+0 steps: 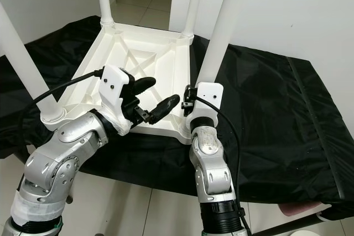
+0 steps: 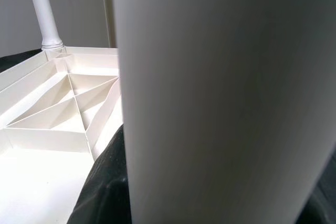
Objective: Building children table
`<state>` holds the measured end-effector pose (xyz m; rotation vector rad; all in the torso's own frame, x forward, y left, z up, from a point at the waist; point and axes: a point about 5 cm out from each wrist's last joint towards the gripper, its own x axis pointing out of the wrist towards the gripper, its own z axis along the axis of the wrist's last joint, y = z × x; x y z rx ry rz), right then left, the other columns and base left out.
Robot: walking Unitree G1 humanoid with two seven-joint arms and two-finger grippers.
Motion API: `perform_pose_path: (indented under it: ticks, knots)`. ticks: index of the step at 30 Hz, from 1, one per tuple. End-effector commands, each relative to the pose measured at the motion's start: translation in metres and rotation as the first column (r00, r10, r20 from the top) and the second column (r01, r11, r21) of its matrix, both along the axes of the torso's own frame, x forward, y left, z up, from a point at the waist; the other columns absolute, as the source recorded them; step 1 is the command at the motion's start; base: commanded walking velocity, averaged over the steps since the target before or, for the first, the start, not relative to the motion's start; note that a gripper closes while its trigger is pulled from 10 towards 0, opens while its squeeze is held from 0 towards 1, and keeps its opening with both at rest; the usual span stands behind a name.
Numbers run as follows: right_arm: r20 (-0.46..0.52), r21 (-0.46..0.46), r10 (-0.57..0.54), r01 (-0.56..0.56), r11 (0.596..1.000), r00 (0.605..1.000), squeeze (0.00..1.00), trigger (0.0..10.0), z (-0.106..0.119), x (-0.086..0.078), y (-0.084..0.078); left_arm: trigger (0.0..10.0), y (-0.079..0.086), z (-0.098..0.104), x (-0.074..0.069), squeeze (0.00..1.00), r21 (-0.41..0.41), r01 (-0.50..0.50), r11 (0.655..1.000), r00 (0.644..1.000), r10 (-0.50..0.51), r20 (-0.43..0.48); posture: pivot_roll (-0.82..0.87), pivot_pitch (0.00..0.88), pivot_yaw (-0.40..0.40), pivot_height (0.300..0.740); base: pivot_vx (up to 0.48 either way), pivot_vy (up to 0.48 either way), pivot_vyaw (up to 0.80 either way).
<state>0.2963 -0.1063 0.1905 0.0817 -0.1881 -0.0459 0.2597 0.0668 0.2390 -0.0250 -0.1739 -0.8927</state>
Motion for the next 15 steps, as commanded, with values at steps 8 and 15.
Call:
perform_pose_path:
  ticks: [8, 15]
  knots:
    - [-0.051, -0.018, -0.069, 0.068, 0.998, 0.996, 0.0, 10.0, -0.0101, -0.0007, -0.0058, 10.0, -0.0003, 0.0009, -0.0006, 0.0, -0.003, -0.043, 0.999, 0.999, 0.043, -0.006, 0.01, 0.052, -0.101, 0.74, 0.0, 0.0, 0.0]
    - [-0.046, -0.029, -0.082, 0.081, 0.996, 0.996, 1.0, 10.0, -0.0094, -0.0003, -0.0071, 10.0, -0.0008, 0.0008, -0.0008, 0.0, -0.003, -0.041, 0.999, 0.999, 0.041, -0.007, 0.01, 0.05, -0.1, 0.74, 0.0, 0.0, 0.0]
